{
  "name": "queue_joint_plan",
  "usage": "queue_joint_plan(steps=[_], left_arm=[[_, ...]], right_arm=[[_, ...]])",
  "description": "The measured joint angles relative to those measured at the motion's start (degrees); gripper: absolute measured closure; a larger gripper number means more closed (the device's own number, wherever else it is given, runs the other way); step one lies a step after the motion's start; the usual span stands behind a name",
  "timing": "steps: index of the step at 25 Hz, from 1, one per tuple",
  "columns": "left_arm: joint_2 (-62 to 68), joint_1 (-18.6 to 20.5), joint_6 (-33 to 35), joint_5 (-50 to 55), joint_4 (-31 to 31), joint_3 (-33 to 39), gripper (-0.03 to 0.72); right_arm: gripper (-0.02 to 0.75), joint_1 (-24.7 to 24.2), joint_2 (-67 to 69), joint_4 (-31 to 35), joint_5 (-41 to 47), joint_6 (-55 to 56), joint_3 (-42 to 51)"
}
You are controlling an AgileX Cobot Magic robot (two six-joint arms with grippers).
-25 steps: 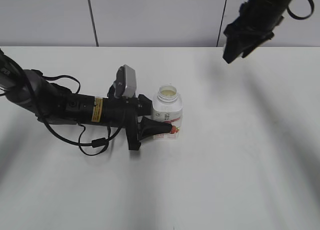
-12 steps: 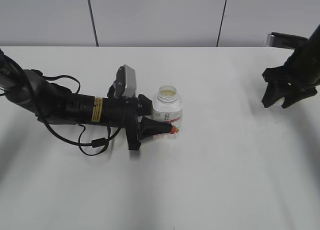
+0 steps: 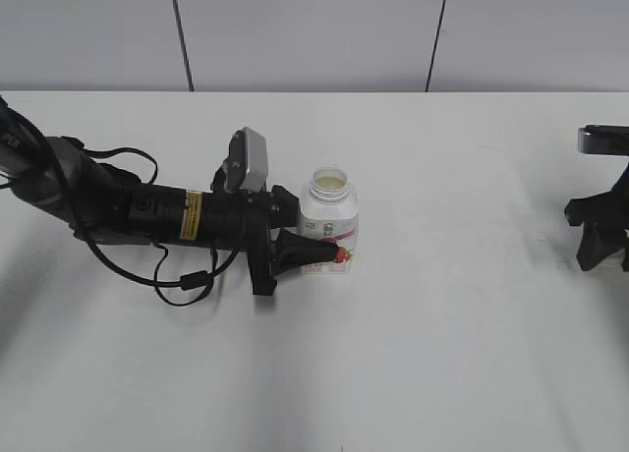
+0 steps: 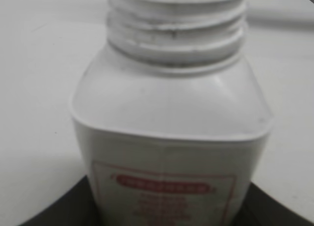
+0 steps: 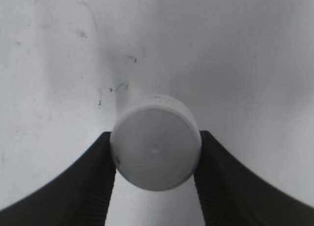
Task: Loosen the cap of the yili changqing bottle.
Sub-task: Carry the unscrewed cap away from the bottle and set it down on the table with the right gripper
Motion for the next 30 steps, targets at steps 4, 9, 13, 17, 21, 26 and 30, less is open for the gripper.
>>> queue_joint_plan(steps=[4, 9, 13, 17, 21, 26, 30], left_arm=[[0.00, 0.00, 0.00, 0.00, 0.00, 0.00, 0.337], [0.00, 0.00, 0.00, 0.00, 0.00, 0.00, 0.337], [0.00, 0.00, 0.00, 0.00, 0.00, 0.00, 0.337], [0.00, 0.00, 0.00, 0.00, 0.00, 0.00, 0.337], [0.00, 0.00, 0.00, 0.00, 0.00, 0.00, 0.337], [0.00, 0.00, 0.00, 0.00, 0.00, 0.00, 0.337], [0.00, 0.00, 0.00, 0.00, 0.00, 0.00, 0.337]], right_arm=[[0.346, 0.00, 0.00, -1.09, -3.25, 0.61, 1.03], [0.346, 0.00, 0.13, -1.15, -4.20, 2.04, 1.10], [0.346, 0.00, 1.89, -1.09, -4.32, 2.29, 1.10], [0.346, 0.00, 2.20, -0.97, -4.32, 2.33, 1.10], [0.345, 0.00, 2.20, -0.86, -4.33, 2.46, 1.10], [0.187, 0.00, 2.20, -0.69, -4.39, 2.51, 1.10], [0.178, 0.00, 2.20, -0.27, -4.25, 2.67, 1.10]])
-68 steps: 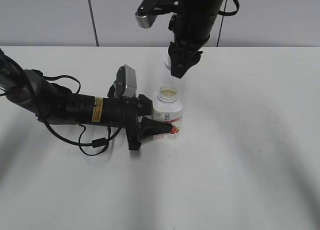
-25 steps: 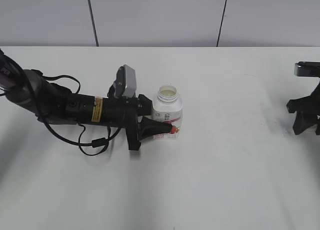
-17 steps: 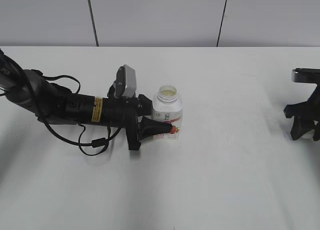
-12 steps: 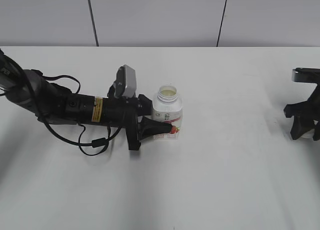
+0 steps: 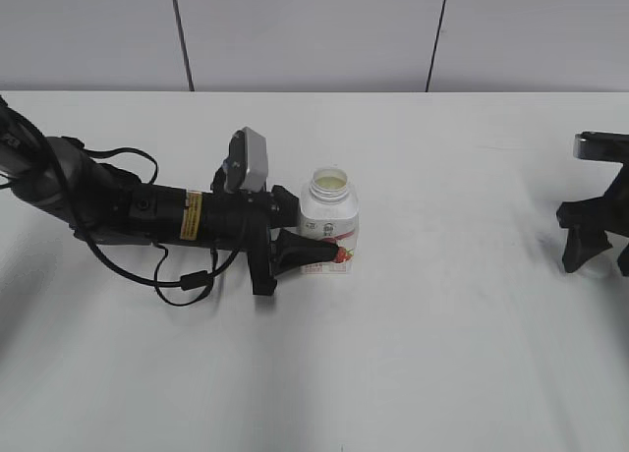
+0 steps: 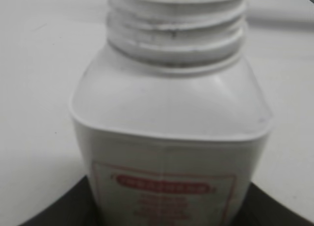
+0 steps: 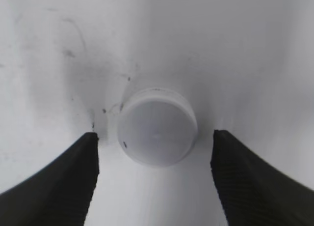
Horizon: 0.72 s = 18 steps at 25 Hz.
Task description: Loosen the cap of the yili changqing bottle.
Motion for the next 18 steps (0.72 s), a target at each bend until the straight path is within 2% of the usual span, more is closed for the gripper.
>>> queue_joint_plan(steps=[11, 18], left_arm=[[0.00, 0.00, 0.00, -0.43, 0.00, 0.00, 0.323], [0.00, 0.00, -2.59, -3.19, 1.87, 0.00, 0.101]], right_arm=[[0.185, 0.00, -5.35, 2.92, 3.88, 0.27, -4.96], [0.185, 0.00, -8.26, 3.29, 4.00, 0.35, -5.10]])
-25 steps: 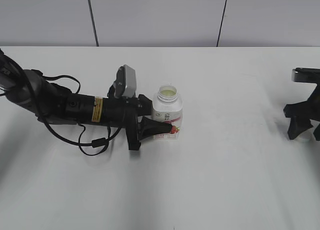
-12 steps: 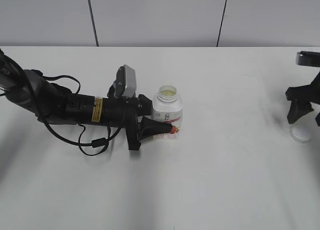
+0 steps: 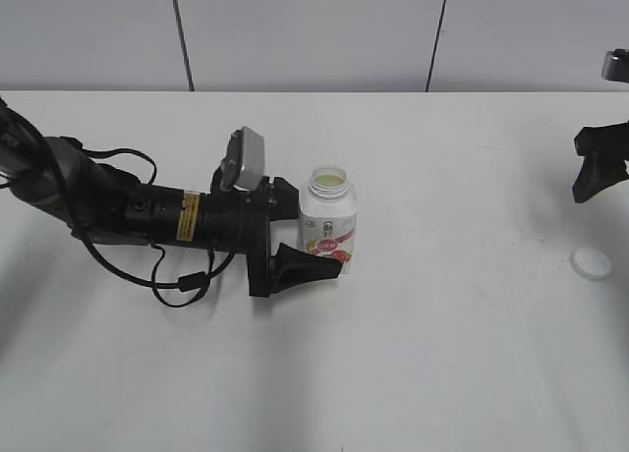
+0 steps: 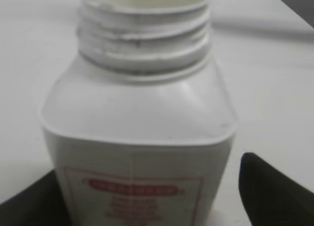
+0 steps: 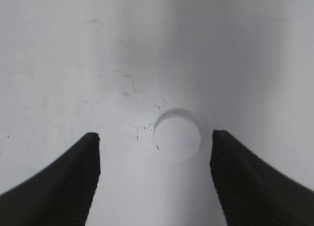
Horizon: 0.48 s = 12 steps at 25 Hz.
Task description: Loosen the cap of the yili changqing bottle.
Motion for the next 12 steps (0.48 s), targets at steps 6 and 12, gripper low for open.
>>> queue_joint_plan(steps=[6, 12], left_arm=[[-2.66, 0.36, -0.95, -0.61, 0.70, 0.24, 0.081], [-7.57, 1.18, -1.53, -1.00, 0.88, 0.67, 0.086]], right_arm=[[0.186, 0.00, -2.84, 0.28, 1.67, 0.00, 0.00], [0.186, 0.00, -6.78, 0.39, 3.08, 0.00, -0.81]])
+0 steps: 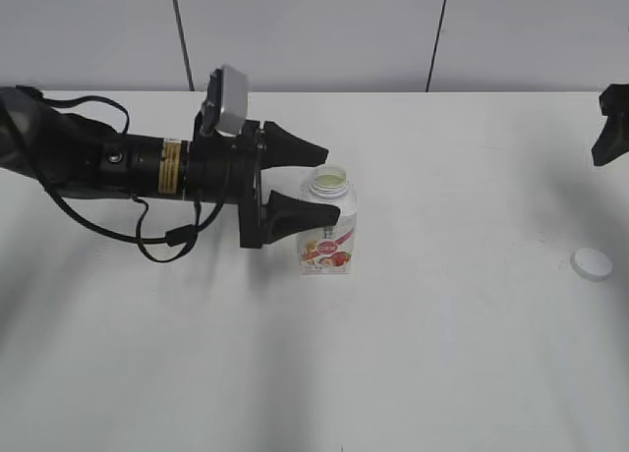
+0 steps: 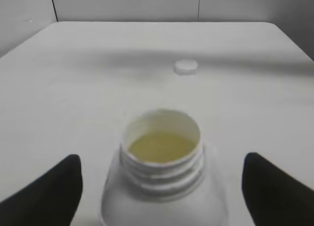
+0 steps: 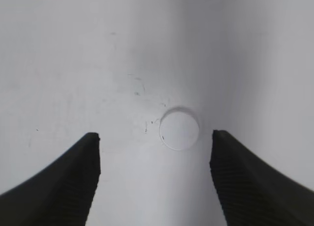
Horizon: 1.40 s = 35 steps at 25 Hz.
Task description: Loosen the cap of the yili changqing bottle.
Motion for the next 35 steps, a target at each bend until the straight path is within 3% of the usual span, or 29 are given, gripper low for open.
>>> queue_joint_plan(steps=[4, 10, 17, 20, 31, 33, 35], left_arm=[[-4.77, 0.06, -4.39, 0.00, 0.40, 0.00, 0.095], [-15.65, 0.06, -17.83, 5.62, 6.10, 0.00, 0.098], [-29.27, -0.02, -45.94, 42.31, 19.61, 0.05, 0.099], [-31.45, 1.65, -52.09, 51.31, 21.07, 0.05, 0.099], [-31.18, 6.55, -53.47, 72.41, 20.90, 8.12, 0.099], [-31.18, 6.55, -50.21, 75.33, 16.00, 9.36, 0.099], [-31.18, 6.55, -40.13, 79.14, 4.73, 9.73, 0.099]], right_arm=[[0.186, 0.00, -3.17, 0.32, 0.17, 0.19, -0.21], [0.186, 0.00, -7.93, 1.38, 2.16, 0.32, -1.27], [0.186, 0.00, -13.27, 1.56, 6.66, 0.38, -3.26], [0.186, 0.00, -15.24, 1.61, 8.76, 0.38, -3.26], [0.187, 0.00, -18.34, 1.67, 13.73, 0.38, -3.26], [0.187, 0.00, -18.34, 1.67, 14.59, 0.38, -3.26], [0.187, 0.00, -18.39, 1.67, 15.17, 0.38, -3.26]])
